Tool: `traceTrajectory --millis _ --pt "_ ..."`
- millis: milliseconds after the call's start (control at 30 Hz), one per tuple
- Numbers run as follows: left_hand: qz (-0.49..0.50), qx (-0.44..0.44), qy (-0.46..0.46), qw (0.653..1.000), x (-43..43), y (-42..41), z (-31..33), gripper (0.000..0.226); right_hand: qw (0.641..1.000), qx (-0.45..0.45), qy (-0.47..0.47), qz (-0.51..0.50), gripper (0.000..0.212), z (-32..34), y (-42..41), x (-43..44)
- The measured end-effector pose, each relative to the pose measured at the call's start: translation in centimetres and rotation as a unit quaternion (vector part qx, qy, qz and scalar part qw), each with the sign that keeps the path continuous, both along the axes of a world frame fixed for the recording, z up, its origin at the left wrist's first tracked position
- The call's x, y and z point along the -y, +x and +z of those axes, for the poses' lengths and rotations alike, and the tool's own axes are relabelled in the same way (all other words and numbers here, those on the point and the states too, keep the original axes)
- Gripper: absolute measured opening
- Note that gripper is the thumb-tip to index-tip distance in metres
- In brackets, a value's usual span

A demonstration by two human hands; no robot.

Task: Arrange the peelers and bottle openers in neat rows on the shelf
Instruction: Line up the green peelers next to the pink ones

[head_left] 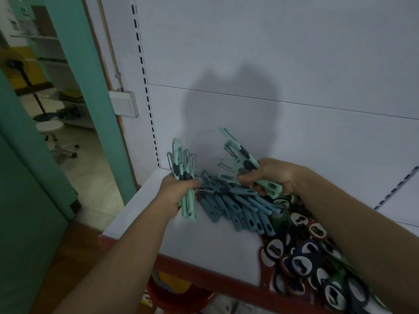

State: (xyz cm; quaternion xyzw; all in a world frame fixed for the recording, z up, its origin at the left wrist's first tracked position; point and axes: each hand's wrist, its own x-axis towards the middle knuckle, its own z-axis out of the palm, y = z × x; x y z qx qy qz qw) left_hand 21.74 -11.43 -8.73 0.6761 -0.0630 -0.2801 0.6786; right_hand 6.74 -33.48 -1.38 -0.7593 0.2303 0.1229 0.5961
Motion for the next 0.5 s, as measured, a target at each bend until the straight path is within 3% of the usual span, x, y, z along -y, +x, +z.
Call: traceTrajectory --millis 100,167,233,300,400,500 --pt "-0.002 -0.032 -0.044 0.999 0.9 -0.7 0.6 0.024 0.998 0.012 -0.040 -0.038 0.014 -0.1 0.7 0.7" --pt "-0.012 -0.052 -0.066 0.996 1.7 -1.0 1.0 0.021 0.985 0.023 -0.165 -0.048 0.014 -0.3 1.5 1.3" --pt "-0.021 -0.075 -0.089 0.993 2.4 -1.4 1.2 0.025 0.924 0.006 -0.382 -0.008 0.019 -0.7 2.5 1.7" --pt "-0.027 -0.103 -0.116 0.988 3.2 -1.7 1.2 0.028 0.860 -0.015 -0.507 0.044 0.025 -1.8 3.2 1.5" --pt "-0.009 -0.144 -0.136 0.980 3.8 -2.1 1.1 0.022 0.849 -0.055 -0.518 0.089 0.044 -4.4 3.8 1.7" --pt "0.028 -0.151 -0.138 0.978 3.6 -1.7 0.6 0.015 0.853 -0.072 -0.506 0.106 0.045 -5.7 3.8 2.1"
